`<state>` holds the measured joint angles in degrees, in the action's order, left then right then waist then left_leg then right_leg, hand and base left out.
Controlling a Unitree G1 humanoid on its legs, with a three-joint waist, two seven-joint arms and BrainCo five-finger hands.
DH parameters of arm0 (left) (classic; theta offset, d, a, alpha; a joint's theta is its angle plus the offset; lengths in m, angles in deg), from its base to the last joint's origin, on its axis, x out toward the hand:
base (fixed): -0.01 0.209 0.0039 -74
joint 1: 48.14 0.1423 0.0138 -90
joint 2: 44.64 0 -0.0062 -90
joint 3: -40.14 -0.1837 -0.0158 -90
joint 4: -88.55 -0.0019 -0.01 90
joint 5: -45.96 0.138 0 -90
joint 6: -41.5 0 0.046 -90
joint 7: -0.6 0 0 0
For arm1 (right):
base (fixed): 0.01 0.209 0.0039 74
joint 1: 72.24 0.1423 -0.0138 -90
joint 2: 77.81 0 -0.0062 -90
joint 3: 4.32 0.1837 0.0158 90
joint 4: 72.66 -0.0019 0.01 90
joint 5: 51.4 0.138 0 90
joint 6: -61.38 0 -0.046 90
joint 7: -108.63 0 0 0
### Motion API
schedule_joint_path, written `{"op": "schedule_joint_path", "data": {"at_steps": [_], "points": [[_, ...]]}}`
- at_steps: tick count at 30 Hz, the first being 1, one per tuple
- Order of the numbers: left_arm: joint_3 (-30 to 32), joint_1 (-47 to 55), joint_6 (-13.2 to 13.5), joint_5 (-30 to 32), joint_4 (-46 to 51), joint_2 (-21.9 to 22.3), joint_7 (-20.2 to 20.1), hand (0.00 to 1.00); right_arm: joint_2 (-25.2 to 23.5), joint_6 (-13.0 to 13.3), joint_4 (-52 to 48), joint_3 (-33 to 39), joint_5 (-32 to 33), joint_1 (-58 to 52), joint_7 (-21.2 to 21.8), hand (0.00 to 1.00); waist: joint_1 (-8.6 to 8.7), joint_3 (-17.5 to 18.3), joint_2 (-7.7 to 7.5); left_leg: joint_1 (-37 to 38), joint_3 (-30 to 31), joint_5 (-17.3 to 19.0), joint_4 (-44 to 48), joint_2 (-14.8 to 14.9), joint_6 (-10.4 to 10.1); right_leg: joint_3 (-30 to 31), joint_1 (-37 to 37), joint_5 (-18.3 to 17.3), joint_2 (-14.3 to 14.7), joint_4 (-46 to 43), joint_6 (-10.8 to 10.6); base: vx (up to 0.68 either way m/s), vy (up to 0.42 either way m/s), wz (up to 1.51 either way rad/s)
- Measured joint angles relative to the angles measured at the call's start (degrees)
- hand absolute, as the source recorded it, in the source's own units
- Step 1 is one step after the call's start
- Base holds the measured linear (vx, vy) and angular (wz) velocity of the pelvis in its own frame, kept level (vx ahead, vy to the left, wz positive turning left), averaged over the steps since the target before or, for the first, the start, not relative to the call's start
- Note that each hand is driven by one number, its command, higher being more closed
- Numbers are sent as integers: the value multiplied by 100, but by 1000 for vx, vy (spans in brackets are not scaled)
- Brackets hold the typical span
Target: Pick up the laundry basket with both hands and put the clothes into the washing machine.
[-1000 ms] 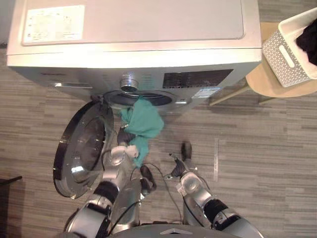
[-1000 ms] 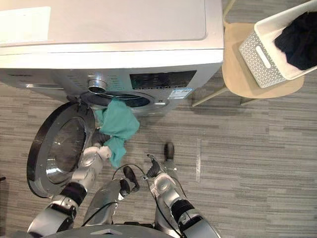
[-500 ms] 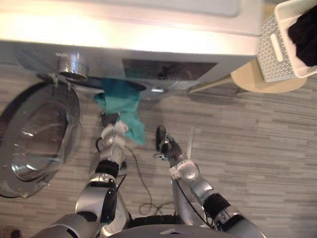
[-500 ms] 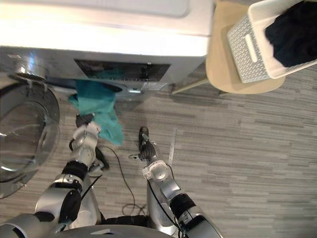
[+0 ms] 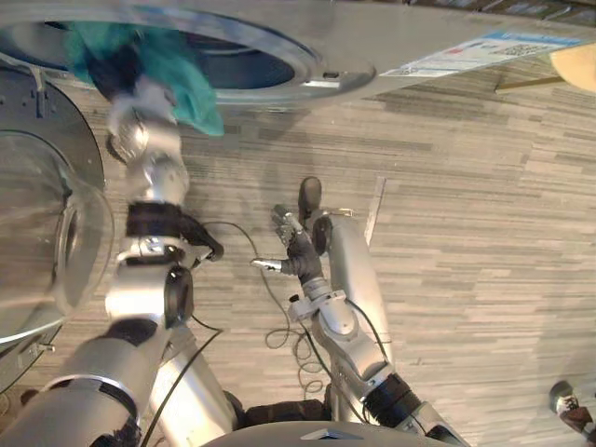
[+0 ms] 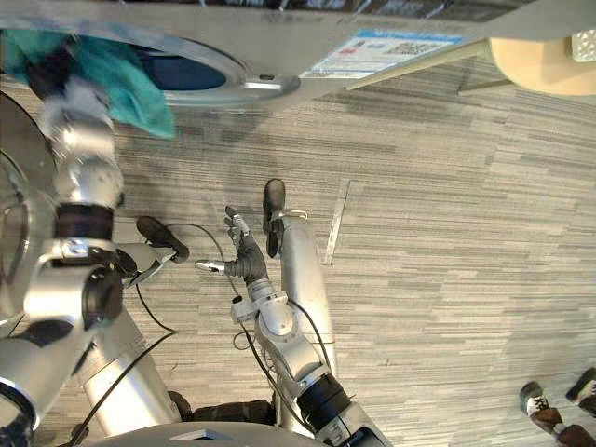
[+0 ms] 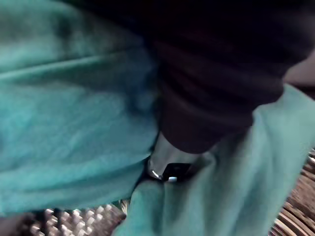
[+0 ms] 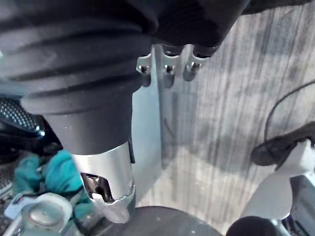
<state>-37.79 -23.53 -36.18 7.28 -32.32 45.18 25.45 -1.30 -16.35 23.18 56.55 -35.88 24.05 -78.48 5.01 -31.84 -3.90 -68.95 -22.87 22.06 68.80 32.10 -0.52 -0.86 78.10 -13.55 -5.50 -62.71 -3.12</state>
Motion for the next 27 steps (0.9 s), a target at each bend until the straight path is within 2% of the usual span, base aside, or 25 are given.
{"op": "schedule_joint_path", "data": {"at_steps": [4,5,7,8,10,11,12,13,14,15,16,17,18,20,22,25,27], "points": [[-1008,-1501,61,-297,707,-637,-29,100,-59,13,-48,115,447,-26,162,0,2,0,0,0,-80,-30,-102,24,30,-24,-28,184,24,234,-4,-20,11,-9],[-1309,-1689,129,-589,596,-737,-151,100,-135,-6,-53,186,487,-40,193,0,47,0,-1,-3,-92,-32,-129,24,34,-55,-51,219,24,318,-23,2,50,-11],[-1705,-1775,194,-903,675,-731,-129,100,-224,-14,-88,309,537,-81,199,0,85,0,0,6,-157,-39,-178,23,47,-100,-69,283,2,428,-39,11,51,-6],[-1809,-1988,193,-895,516,-763,-92,0,-223,-27,-142,345,556,-104,213,0,114,0,0,21,-186,-41,-187,23,52,-120,-92,319,-17,475,-49,6,45,-4],[-1999,-2118,222,-663,364,-886,-37,0,-220,-34,-313,461,565,-199,284,0,108,0,0,17,-257,-63,-238,26,91,-117,-94,394,-15,596,-66,-26,59,-4],[-2181,-2367,143,-301,-4,-949,-4,0,-211,-29,-348,574,613,-202,325,0,93,1,-4,17,-283,-77,-282,18,116,-121,-112,447,-15,671,-85,-50,61,-1],[-2256,-2529,-42,179,-214,-1017,-15,0,-208,-21,-383,662,698,-204,345,0,86,2,-7,17,-301,-89,-313,14,137,-130,-124,479,-16,730,-83,-62,59,-3],[-2519,-2819,-343,1027,-581,-1217,-73,0,-210,1,-448,814,836,-204,405,0,67,4,-12,24,-345,-116,-378,12,183,-135,-145,566,-8,855,-90,-57,50,-7],[-2672,-2907,-533,1582,-702,-1363,-160,0,-214,11,-487,905,927,-204,474,0,62,4,-12,47,-392,-134,-424,8,212,-127,-167,629,-6,951,-101,-65,64,-15],[-2729,-2929,-731,2482,-923,-1431,-315,0,-221,39,-490,985,1007,-200,558,0,70,3,-16,79,-408,-141,-464,8,225,-128,-227,709,14,1076,-119,-51,55,-12],[-2749,-2929,-840,2853,-1044,-1429,-391,0,-220,47,-490,1032,1007,-200,580,0,76,3,-17,97,-424,-149,-497,1,240,-127,-256,747,17,1136,-134,-46,61,-9],[-2820,-2927,-1078,3623,-1215,-1424,-562,0,-217,58,-493,1178,1006,-199,603,0,90,3,-17,130,-452,-170,-564,-29,272,-125,-319,812,13,1254,-158,-38,66,-2],[-2851,-2892,-1232,4138,-1272,-1427,-677,0,-207,82,-489,1365,1007,-200,645,0,116,2,-17,178,-507,-190,-629,-58,304,-111,-374,875,1,1344,-189,-34,69,-3],[-2876,-2734,-1313,5125,-1261,-1438,-769,0,-113,133,-444,1572,1016,-216,692,0,139,2,-18,249,-563,-192,-675,-84,309,-72,-441,926,-2,1441,-220,-29,67,-4],[-3163,-2370,-1401,6782,-1169,-1469,-797,0,146,240,-368,1642,1228,-289,718,0,134,2,-18,367,-609,-194,-759,-114,311,-57,-554,961,-6,1549,-241,-38,78,-3],[-3660,-1917,-1430,7782,-955,-1441,-918,0,373,332,-274,1638,1412,-311,735,0,129,2,-18,438,-621,-206,-807,-116,309,-64,-619,968,0,1597,-238,-32,34,-1],[-3726,-1763,-1423,8088,-932,-1356,-1036,0,448,380,-268,1638,1453,-317,748,0,143,1,-16,430,-624,-207,-807,-116,308,-61,-603,968,1,1581,-238,0,0,0]]}}
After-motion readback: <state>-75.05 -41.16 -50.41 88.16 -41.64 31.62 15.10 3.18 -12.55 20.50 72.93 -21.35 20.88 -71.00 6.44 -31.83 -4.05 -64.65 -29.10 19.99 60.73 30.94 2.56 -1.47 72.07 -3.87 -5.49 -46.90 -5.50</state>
